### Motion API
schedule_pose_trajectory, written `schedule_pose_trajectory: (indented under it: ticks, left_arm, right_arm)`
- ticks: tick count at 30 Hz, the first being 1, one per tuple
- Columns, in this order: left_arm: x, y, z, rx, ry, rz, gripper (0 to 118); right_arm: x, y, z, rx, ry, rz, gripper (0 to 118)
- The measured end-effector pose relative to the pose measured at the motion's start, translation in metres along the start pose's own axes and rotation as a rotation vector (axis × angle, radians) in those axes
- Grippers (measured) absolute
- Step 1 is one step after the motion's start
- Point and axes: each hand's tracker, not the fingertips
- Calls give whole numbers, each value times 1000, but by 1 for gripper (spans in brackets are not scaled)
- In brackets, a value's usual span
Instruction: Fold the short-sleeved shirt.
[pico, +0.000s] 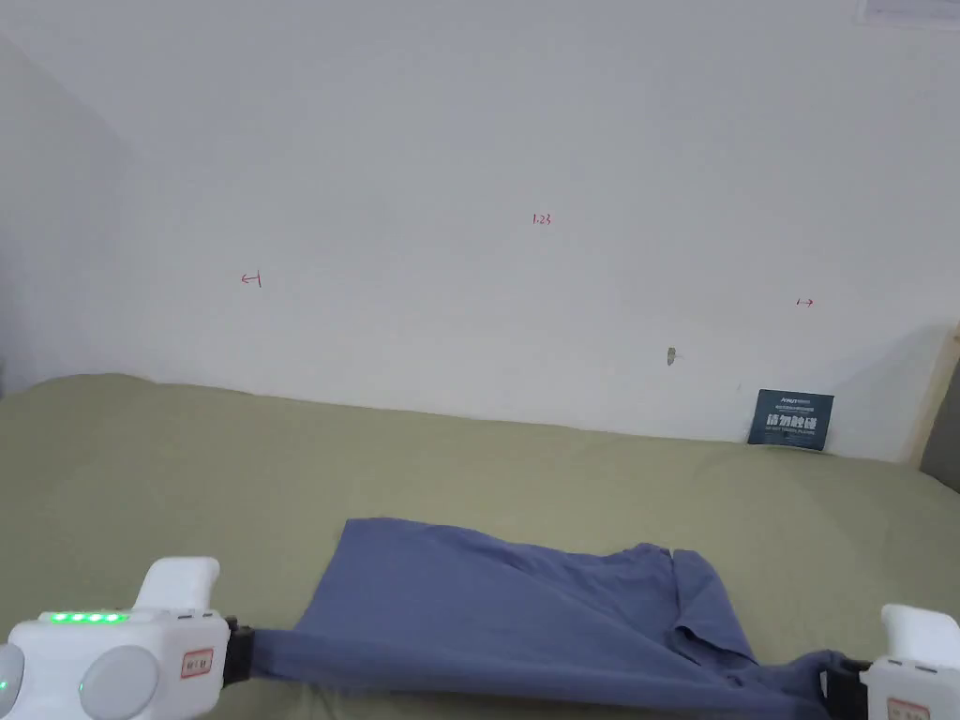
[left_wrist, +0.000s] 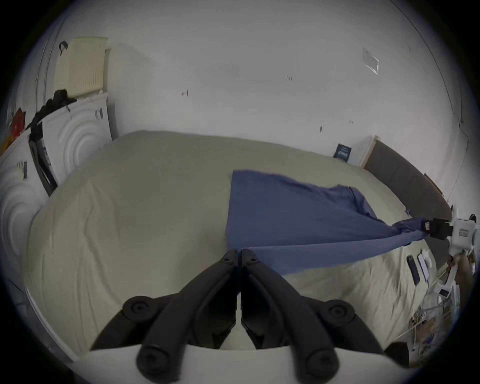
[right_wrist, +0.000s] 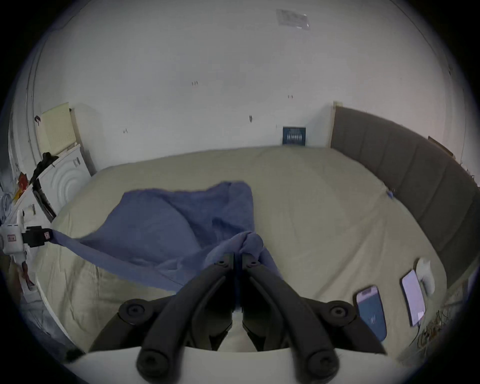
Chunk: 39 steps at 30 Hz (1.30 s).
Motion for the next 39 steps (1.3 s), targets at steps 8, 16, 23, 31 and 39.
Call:
schedule_pose_trajectory:
  ticks: [8, 16, 23, 31, 39]
  left_arm:
    - [-24, -69, 3, -100, 17, -38, 2]
    - [-37, -111, 0, -142, -7, -2, 2]
    - [-37, -123, -3, -174, -33, 46, 5]
    - [-28, -119, 32, -98, 1, 114, 84]
    - [0, -122, 40, -79, -15, 24, 1]
  right_arm:
    - [-7, -58, 21, -93, -9, 81, 5]
    - [2, -101, 21, -181, -2, 56, 5]
    - [10, -118, 15, -223, 4, 11, 32]
    - [-1, -118, 45, -188, -67, 109, 93]
    - [-25, -122, 48, -233, 10, 97, 0]
